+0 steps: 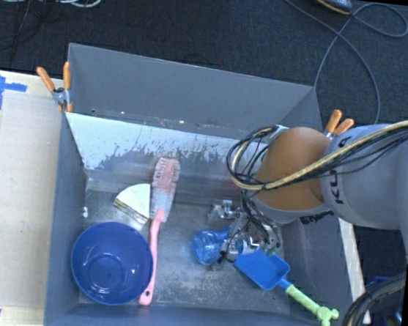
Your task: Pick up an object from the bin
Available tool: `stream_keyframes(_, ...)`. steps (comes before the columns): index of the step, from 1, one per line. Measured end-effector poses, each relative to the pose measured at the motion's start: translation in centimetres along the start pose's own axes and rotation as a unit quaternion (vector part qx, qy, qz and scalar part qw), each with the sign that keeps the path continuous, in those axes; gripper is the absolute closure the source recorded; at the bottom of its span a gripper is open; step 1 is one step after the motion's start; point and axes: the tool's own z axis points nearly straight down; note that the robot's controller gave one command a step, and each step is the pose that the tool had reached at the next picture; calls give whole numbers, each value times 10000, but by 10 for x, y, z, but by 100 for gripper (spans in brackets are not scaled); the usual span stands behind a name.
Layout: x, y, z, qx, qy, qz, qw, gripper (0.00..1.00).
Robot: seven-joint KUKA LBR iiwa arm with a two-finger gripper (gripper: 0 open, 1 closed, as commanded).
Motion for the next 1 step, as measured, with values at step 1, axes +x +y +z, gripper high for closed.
stream_keyframes(1, 7, -2, -3, -4, 15, 81, 10000, 0)
